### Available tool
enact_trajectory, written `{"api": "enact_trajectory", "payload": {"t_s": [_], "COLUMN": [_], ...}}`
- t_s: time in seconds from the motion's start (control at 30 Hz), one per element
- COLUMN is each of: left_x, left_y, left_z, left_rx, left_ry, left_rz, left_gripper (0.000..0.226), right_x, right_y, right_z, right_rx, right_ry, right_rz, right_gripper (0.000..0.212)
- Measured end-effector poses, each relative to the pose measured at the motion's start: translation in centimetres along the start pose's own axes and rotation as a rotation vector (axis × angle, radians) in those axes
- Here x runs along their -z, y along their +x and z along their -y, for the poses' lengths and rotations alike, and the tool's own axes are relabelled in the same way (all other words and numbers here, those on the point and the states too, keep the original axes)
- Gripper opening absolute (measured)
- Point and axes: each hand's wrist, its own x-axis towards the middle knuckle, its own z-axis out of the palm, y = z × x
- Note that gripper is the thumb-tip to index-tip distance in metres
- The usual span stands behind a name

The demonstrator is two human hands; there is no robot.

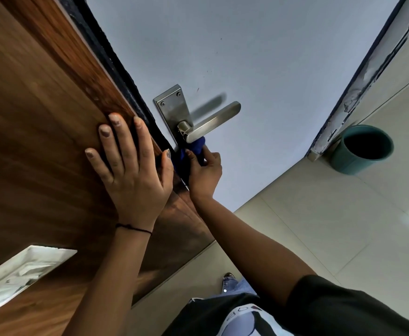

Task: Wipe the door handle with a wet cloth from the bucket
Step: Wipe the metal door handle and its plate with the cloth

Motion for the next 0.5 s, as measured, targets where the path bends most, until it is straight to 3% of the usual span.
{"api": "enact_trajectory", "payload": {"t_s": [0.1, 0.23, 0.33, 0.4, 0.5], "left_x": [0.1, 0.2, 0.5, 0.7, 0.9], "left_y": [0.1, 0.3, 0.4, 0.5, 0.7], "left_z": [0.0, 0.0, -0.2, -0.3, -0.3], "left_rx": [-0.007, -0.005, 0.005, 0.005, 0.008], "left_ry": [0.013, 0.022, 0.037, 0.037, 0.047], "left_rz": [-0.012, -0.002, 0.026, 0.04, 0.052], "left_gripper": [0.077, 0.077, 0.073, 0.067, 0.066], "right_x": [0.5, 1.7, 3.4, 5.0, 7.0], "right_y": [0.5, 1.2, 2.1, 2.6, 2.1], "right_z": [-0.8, -0.3, 0.8, 1.7, 3.1], "right_rx": [-0.084, -0.052, -0.052, 0.003, 0.156], "right_ry": [-0.016, -0.046, 0.034, 0.078, 0.07], "right_rz": [-0.024, -0.005, -0.133, -0.203, -0.244], "right_gripper": [0.035, 0.037, 0.05, 0.058, 0.054]}}
